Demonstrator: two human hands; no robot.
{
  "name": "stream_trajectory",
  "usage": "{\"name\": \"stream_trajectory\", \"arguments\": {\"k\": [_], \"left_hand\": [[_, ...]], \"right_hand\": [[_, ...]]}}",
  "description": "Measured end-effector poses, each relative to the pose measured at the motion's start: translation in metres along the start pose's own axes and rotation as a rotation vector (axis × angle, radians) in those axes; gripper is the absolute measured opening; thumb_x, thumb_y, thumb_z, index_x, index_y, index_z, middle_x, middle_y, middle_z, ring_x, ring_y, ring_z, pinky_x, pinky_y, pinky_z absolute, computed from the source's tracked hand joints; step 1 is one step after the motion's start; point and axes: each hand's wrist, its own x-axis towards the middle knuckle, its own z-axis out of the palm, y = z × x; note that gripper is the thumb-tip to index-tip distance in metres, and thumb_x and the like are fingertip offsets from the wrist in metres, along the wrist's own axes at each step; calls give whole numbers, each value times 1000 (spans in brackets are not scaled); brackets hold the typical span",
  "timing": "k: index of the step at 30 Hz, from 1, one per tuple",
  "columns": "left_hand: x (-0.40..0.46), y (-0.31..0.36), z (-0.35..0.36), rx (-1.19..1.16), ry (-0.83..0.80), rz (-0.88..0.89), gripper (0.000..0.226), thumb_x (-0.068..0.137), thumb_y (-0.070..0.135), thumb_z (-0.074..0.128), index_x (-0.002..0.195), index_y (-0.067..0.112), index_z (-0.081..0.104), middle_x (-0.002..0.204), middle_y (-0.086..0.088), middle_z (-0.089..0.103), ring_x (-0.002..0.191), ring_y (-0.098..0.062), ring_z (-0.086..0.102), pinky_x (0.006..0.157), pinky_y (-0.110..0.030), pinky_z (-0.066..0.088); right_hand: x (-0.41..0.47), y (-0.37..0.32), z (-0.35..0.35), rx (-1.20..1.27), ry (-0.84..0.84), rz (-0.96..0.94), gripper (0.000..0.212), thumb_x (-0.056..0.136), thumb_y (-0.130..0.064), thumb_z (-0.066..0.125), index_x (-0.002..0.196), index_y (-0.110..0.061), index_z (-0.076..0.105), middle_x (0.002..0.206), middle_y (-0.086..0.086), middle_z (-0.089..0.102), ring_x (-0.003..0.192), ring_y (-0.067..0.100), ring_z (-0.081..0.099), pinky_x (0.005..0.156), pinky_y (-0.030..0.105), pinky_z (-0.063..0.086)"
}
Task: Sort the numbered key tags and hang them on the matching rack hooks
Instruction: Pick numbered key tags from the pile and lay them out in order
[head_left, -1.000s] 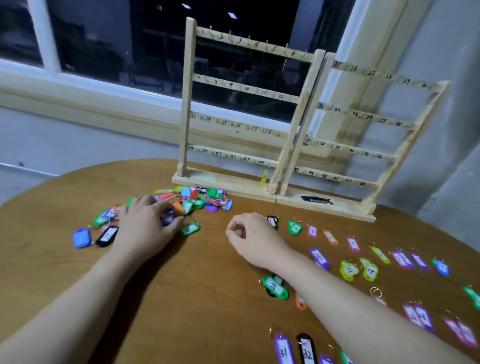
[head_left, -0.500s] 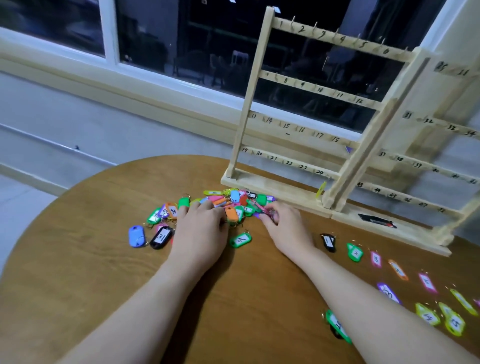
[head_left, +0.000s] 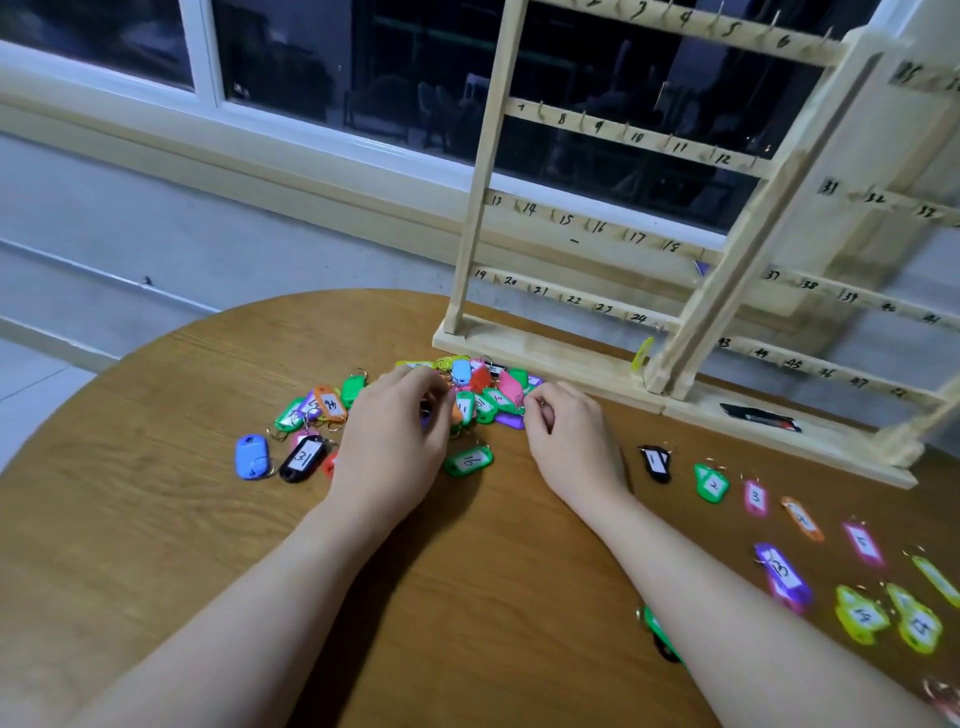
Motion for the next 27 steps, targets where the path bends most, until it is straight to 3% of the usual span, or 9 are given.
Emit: {"name": "stream_trajectory", "arguments": {"k": [4, 7, 17, 23, 27], "left_hand": [[-1, 1, 0, -123, -12, -95, 9, 98, 28, 62, 93, 21, 65, 78, 11, 64, 76, -10, 60, 70, -34, 47], [0, 2, 0, -137, -27, -110, 9, 98, 28, 62, 91, 23, 62, 74, 14, 62, 72, -4, 58, 65, -30, 44], [-1, 2, 0, -117, -91, -108, 7, 98, 27, 63, 93, 23, 63, 68, 7, 61, 64, -9, 56, 59, -33, 45], [0, 2, 1, -120, -105, -116, 8, 101, 25, 59, 105, 22, 64, 75, 16, 60, 70, -3, 58, 64, -33, 46], [0, 1, 1, -125, -124, -131, 19, 100, 16, 58, 118, 20, 63, 90, 10, 63, 74, -2, 55, 69, -29, 42]], "right_hand": [[-2, 0, 1, 1, 38, -44, 14, 99, -19, 56, 92, -17, 67, 80, -14, 49, 66, -1, 48, 52, 17, 29], [-2, 2, 1, 18, 54, -67, 10, 97, -19, 58, 92, -17, 67, 78, -18, 43, 64, 0, 47, 52, 19, 29], [-6, 2, 0, 128, 209, -211, 4, 88, -11, 65, 87, -14, 64, 77, -21, 39, 59, 1, 44, 51, 18, 33], [-5, 5, 1, 218, 246, -212, 6, 88, -11, 60, 84, -15, 62, 77, -14, 47, 65, 9, 49, 51, 29, 42], [-3, 6, -1, 281, 264, -132, 11, 90, -7, 59, 83, -16, 58, 73, -11, 51, 68, 10, 50, 58, 25, 40]]}}
